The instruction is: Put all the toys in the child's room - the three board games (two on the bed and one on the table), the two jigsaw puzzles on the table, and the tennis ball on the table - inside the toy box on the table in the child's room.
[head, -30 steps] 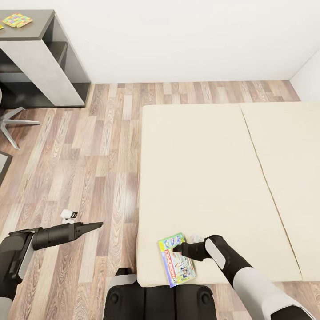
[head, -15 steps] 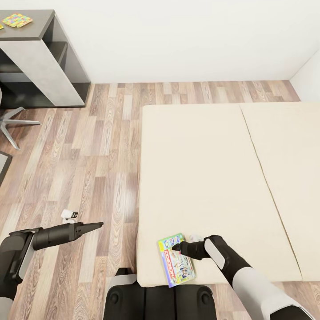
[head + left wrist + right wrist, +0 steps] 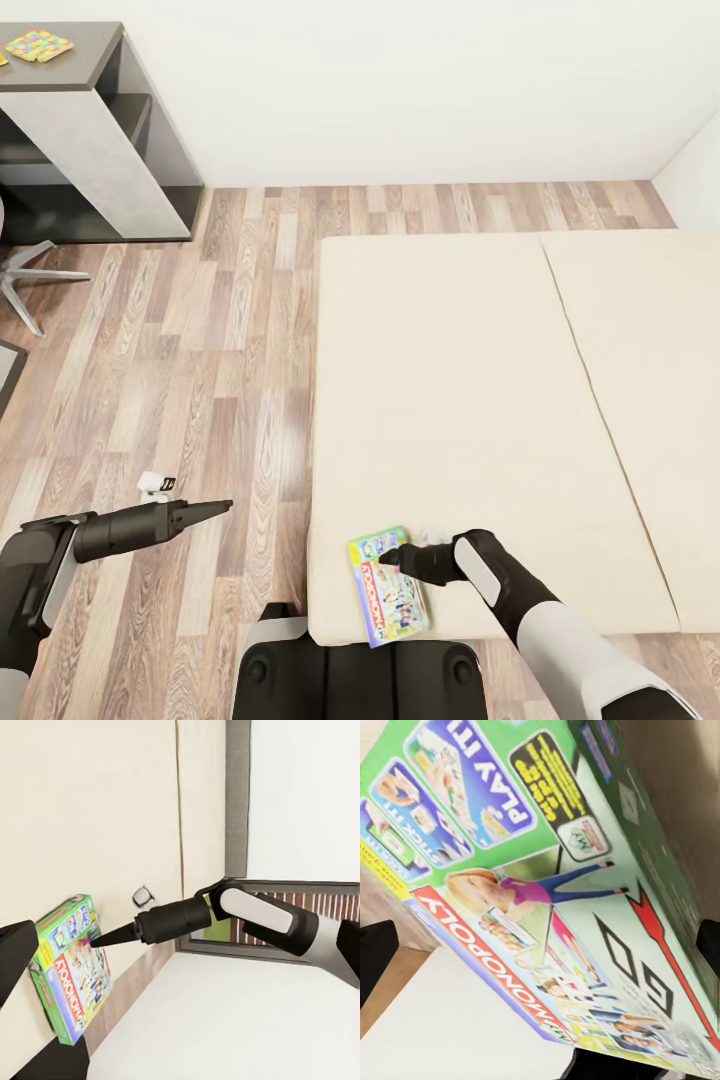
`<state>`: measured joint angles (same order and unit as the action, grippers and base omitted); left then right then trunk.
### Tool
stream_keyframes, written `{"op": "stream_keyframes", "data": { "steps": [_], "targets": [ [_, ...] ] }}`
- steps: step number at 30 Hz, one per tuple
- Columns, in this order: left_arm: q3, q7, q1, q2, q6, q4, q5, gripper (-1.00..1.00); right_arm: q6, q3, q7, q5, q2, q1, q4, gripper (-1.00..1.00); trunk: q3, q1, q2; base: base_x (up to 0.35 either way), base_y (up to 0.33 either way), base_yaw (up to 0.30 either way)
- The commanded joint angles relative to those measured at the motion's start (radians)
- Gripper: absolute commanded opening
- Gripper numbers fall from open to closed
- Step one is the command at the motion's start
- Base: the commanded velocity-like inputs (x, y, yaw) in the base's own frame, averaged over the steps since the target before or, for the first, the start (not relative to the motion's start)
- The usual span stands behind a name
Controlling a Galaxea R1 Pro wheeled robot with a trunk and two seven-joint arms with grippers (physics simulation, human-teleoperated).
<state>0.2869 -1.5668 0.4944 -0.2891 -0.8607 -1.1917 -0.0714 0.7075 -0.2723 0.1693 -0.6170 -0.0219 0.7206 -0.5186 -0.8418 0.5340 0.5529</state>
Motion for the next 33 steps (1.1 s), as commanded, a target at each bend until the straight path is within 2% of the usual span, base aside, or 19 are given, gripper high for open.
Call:
{"op": "stream_keyframes", "data": {
  "steps": [1,19,33],
  "targets": [
    [0.0,-0.004,0.0,0.0,-0.011,0.0,0.001,1.0,0.003,-0.002,0.008,0.005,0.0,0.0,-0.001,1.0,-0.001,0.0,0.001,0.0,0.0,0.0],
    [0.0,-0.004,0.0,0.001,-0.011,0.0,0.001,1.0,0.005,-0.002,0.047,0.006,-0.021,0.0,-0.007,1.0,-0.001,0.0,0.001,0.0,0.0,0.0],
    [0.0,-0.004,0.0,0.001,-0.011,0.0,0.001,1.0,-0.002,-0.004,0.06,0.009,-0.022,0.0,-0.008,1.0,-0.001,0.0,0.001,0.0,0.0,0.0]
  ]
}}
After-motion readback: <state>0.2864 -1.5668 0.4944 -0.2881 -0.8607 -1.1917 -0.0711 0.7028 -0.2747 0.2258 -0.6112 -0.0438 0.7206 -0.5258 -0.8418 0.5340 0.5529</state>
